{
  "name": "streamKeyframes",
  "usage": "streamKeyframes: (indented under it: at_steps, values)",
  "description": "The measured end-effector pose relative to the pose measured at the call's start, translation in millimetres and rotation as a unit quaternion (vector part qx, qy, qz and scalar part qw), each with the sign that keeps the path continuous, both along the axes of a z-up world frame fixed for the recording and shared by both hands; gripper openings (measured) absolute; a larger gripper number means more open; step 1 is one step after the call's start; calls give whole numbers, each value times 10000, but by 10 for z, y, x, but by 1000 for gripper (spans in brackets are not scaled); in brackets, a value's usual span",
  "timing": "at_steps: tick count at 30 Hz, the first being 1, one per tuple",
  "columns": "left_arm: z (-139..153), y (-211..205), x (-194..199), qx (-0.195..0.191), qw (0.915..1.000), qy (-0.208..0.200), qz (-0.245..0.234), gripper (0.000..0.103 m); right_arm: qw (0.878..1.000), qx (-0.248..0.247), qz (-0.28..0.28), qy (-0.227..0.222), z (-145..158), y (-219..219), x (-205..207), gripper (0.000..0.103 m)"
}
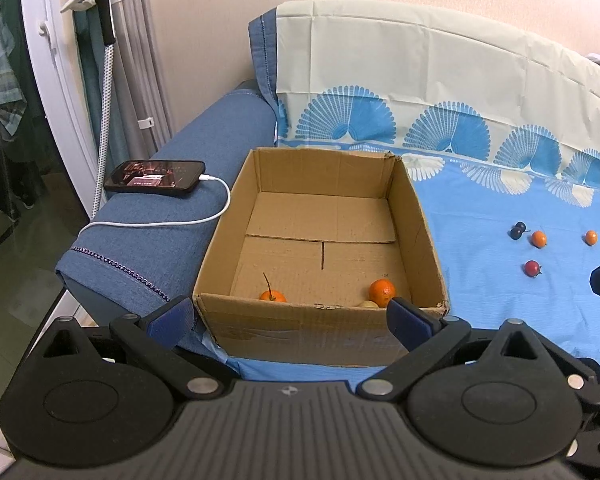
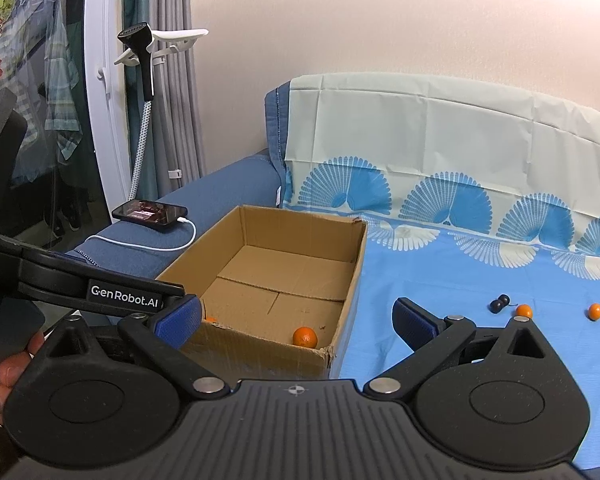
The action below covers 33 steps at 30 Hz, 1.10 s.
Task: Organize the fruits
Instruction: 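Move both tools from the box toward the fruits on the sheet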
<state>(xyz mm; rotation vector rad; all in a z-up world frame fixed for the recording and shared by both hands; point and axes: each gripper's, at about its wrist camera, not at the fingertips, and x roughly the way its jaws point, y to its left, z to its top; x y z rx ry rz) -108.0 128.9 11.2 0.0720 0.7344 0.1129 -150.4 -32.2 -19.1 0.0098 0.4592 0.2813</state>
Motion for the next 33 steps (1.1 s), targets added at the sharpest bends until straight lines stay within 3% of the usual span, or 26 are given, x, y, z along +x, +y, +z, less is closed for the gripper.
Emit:
streamKeyframes:
  at_steps: [33]
  values:
    - [-225,-12,198,20,9993,354,-68,103,9989,45,-99,458,-192,19,219,102]
